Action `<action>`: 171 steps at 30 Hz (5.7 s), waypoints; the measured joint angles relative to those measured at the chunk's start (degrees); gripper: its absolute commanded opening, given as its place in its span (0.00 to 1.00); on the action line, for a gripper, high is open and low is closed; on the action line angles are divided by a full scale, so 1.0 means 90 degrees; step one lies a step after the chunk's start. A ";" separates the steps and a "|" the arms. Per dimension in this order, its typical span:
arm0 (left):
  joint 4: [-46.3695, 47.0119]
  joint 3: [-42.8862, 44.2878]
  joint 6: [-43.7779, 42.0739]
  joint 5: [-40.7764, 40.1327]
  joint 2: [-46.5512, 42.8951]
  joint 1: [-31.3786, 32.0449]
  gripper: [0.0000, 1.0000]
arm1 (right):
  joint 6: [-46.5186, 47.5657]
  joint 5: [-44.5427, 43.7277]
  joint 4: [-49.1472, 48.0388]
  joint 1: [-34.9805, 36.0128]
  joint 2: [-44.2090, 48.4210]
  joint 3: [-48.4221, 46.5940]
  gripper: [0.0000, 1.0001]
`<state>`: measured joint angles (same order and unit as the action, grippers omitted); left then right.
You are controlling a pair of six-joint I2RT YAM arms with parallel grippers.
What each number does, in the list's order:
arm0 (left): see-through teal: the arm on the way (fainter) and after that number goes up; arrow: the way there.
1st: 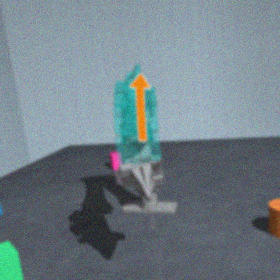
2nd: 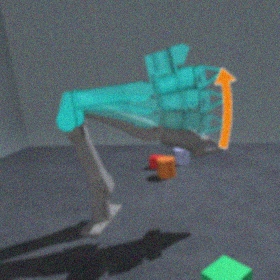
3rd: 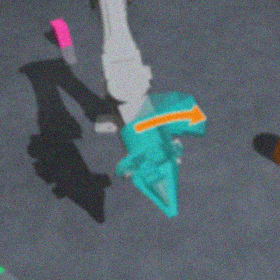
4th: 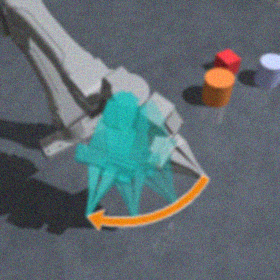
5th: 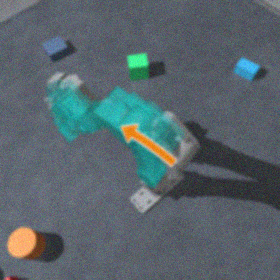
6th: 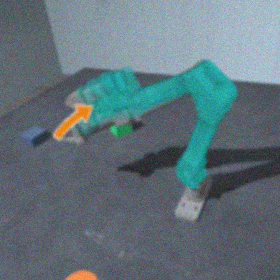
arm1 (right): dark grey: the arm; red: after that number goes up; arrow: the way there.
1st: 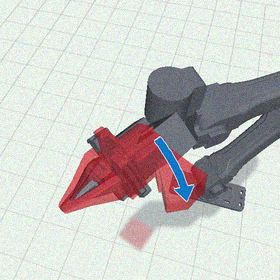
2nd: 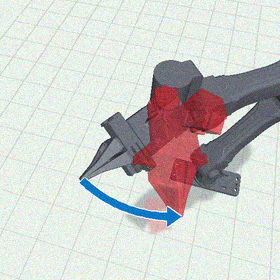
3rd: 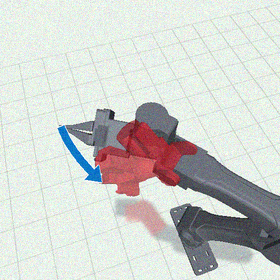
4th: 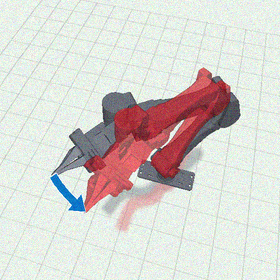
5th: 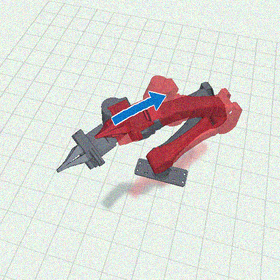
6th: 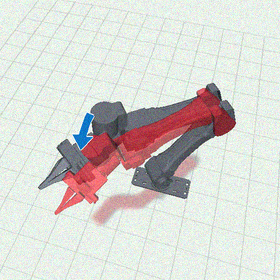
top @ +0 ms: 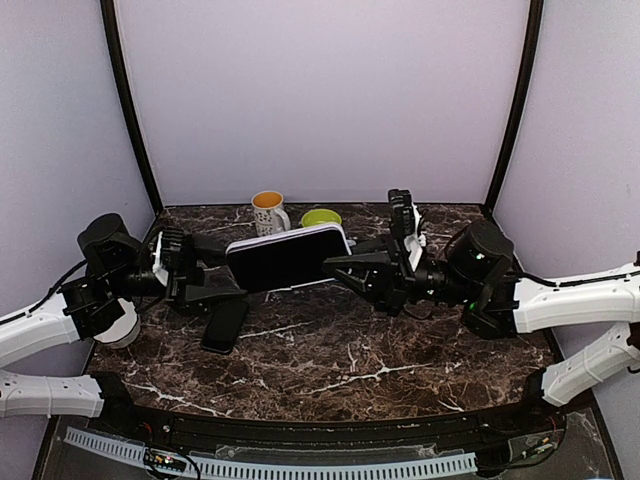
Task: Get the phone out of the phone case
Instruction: Remove the bottom left corner of the phone case, then pass from the right arm to the left
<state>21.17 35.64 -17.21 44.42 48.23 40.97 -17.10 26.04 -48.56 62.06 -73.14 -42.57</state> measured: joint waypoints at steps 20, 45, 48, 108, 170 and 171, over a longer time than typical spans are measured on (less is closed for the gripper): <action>0.0029 0.0000 0.0061 0.0787 -0.0029 0.0000 0.53 | -0.0517 0.0804 -0.0675 0.0000 -0.0471 -0.0420 0.00; -0.0032 0.0000 -0.0027 0.0770 -0.0034 0.0000 0.54 | -0.0459 0.0869 -0.0449 0.0017 -0.0483 -0.0469 0.00; -0.0029 0.0000 -0.0053 0.0741 -0.0034 0.0002 0.51 | -0.0447 0.1005 -0.0362 0.0019 -0.0483 -0.0539 0.00; -0.0770 -0.0206 -0.1889 0.0886 -0.0204 -0.0029 0.43 | 0.4359 0.0143 0.3262 -0.0180 0.1149 -0.0090 0.00; -0.0595 -0.0209 -0.1474 -0.0187 0.0134 -0.0044 0.00 | 0.3621 -0.0131 0.2295 0.0204 -0.0068 -0.0571 0.76; -0.0658 -0.0209 -0.1549 -0.0274 0.0172 -0.0039 0.00 | 0.3495 -0.0197 0.2232 0.0250 -0.0049 -0.0566 0.88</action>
<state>15.25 33.76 -31.16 41.95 49.78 40.62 14.35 24.27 -28.47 64.31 -73.58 -47.66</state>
